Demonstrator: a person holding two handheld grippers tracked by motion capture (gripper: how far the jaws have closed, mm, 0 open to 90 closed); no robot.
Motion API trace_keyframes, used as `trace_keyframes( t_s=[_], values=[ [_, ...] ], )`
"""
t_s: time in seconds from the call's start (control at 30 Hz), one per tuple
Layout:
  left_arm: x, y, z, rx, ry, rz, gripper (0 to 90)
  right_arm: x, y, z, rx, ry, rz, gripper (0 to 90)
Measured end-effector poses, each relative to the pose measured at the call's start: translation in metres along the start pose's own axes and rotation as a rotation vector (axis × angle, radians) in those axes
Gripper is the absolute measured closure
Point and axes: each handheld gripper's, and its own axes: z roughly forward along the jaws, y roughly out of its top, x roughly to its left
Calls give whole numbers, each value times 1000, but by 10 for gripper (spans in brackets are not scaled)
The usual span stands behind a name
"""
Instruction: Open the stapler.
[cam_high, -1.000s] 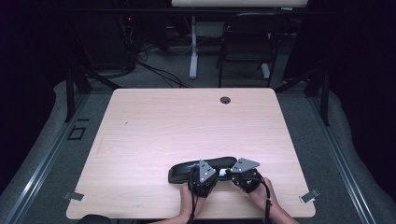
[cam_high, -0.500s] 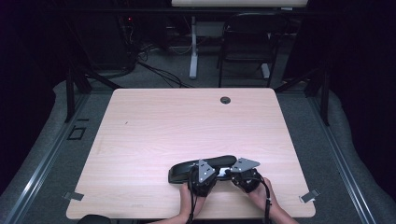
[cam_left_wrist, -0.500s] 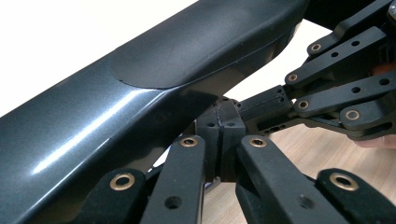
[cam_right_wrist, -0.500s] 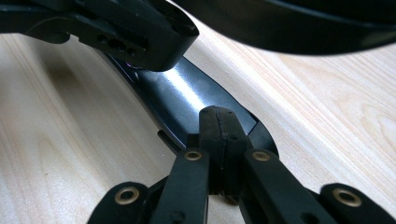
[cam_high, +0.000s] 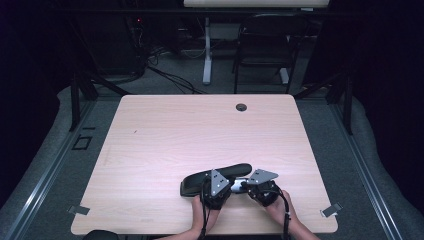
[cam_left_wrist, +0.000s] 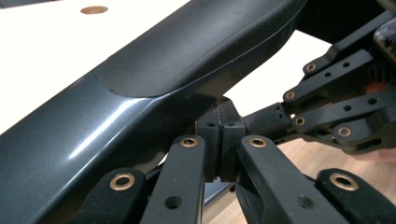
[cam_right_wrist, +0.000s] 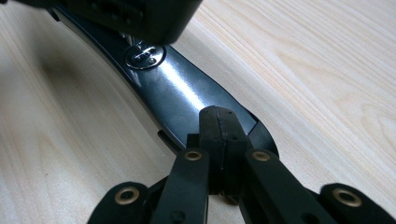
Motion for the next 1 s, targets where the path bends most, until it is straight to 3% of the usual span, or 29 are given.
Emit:
trace_keyframes(
  t_s=[1.0],
  values=[
    [6,18,-18,-83,24,-2,900,-2,1,1,-7,31,44,900]
  ],
)
